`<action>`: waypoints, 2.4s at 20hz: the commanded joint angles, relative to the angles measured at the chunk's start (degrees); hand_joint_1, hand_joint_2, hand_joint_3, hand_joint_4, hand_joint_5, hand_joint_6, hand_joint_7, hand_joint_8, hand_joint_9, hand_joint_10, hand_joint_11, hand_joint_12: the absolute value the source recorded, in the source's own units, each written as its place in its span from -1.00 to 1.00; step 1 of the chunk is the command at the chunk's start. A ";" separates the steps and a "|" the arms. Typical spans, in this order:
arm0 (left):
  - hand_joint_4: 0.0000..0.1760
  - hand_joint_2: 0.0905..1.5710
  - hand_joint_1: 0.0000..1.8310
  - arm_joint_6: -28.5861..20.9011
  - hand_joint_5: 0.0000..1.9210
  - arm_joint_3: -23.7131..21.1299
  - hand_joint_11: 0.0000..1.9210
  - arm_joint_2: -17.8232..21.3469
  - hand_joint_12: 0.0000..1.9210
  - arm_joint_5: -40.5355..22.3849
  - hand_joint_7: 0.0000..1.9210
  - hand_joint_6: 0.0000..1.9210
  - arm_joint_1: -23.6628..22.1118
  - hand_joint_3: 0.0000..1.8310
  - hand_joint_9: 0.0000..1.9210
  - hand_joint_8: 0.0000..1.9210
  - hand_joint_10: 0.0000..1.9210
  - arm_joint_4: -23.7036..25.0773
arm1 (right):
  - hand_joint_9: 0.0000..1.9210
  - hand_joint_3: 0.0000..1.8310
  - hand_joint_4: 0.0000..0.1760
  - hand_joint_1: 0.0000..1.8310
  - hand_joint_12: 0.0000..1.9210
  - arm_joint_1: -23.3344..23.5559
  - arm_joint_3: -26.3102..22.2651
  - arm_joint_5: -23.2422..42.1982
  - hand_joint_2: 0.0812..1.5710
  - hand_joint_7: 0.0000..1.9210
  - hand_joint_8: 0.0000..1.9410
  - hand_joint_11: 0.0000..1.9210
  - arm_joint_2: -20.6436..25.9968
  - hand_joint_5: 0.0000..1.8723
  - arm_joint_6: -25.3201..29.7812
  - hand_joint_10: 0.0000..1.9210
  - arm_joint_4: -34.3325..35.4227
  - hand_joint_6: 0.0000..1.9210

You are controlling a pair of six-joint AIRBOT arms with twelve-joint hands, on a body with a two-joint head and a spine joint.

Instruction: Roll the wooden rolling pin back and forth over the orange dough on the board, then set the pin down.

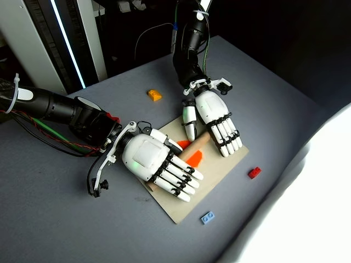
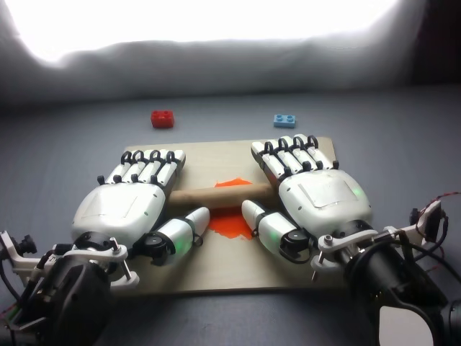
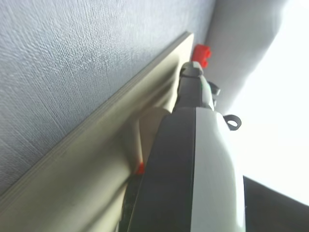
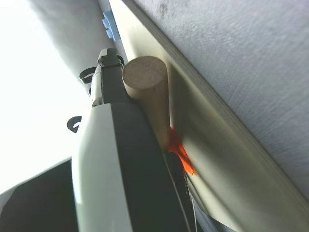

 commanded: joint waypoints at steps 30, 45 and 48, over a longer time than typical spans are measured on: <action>-1.00 0.82 -1.00 0.58 -1.00 7.48 -1.00 -3.58 -1.00 2.00 -1.00 -1.00 -4.10 -1.00 -1.00 -1.00 -1.00 1.96 | -1.00 -1.00 -1.00 -1.00 -1.00 2.88 7.22 3.20 0.92 -0.96 -1.00 -1.00 0.30 -0.94 4.88 -1.00 -1.64 -1.00; -1.00 0.82 -1.00 0.45 -1.00 10.71 -1.00 -4.92 -1.00 3.72 -1.00 -1.00 -4.69 -1.00 -1.00 -1.00 -1.00 1.95 | -1.00 -1.00 -1.00 -1.00 -1.00 3.54 9.12 5.79 0.92 -0.96 -1.00 -1.00 0.27 -0.94 6.55 -1.00 -1.67 -0.99; -1.00 0.82 -1.00 0.38 -1.00 11.28 -1.00 -5.16 -1.00 3.98 -1.00 -1.00 -4.79 -1.00 -1.00 -1.00 -1.00 1.95 | -0.99 -1.00 -1.00 -1.00 -1.00 3.50 9.15 6.13 0.92 -0.95 -1.00 -1.00 0.30 -0.95 6.55 -1.00 -2.17 -0.99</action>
